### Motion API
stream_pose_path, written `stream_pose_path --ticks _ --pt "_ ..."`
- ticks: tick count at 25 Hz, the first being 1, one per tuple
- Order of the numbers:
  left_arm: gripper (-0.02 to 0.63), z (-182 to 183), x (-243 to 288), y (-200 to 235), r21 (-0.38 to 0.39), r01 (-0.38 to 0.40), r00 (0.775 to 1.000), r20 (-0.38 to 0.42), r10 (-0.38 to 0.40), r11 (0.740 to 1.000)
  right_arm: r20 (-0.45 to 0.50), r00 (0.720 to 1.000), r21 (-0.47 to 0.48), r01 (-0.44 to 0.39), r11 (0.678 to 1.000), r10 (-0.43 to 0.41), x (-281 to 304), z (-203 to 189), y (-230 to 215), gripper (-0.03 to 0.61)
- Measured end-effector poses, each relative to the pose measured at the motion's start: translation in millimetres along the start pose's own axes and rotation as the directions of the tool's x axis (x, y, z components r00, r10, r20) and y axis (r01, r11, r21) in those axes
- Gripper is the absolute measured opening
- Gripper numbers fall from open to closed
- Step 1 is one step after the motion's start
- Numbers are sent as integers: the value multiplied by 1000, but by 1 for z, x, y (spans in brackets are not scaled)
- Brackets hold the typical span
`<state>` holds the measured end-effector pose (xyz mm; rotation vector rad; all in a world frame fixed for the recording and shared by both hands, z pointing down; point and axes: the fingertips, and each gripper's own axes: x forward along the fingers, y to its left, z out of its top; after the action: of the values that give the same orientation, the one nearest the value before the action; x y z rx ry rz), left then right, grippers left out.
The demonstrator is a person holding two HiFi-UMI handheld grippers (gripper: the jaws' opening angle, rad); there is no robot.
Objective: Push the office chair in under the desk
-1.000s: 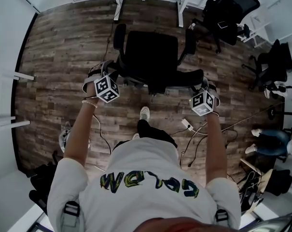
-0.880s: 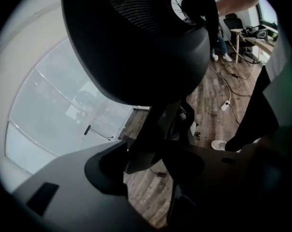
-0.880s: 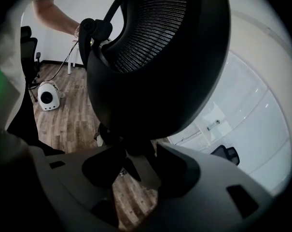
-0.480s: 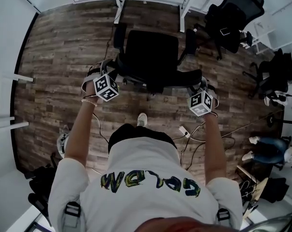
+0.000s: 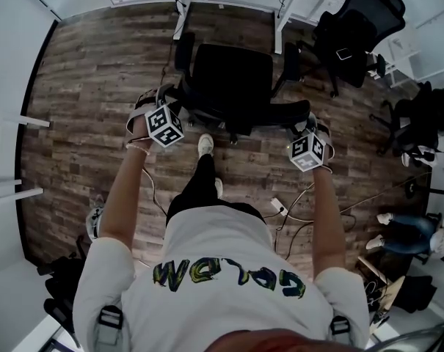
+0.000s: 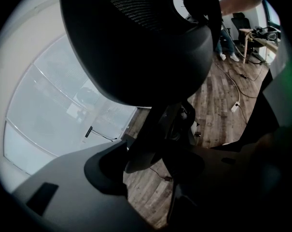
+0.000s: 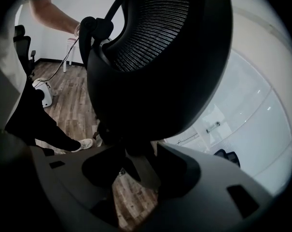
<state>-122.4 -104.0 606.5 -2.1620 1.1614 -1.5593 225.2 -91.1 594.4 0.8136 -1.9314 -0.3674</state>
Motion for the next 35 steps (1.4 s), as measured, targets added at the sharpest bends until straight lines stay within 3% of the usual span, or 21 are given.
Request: stream_pose_path --ticks 35 --pt "227 49 167 164 23 29 999 24 -30 999 -44 999 24 14 1000 -13 167 35 -171 223"
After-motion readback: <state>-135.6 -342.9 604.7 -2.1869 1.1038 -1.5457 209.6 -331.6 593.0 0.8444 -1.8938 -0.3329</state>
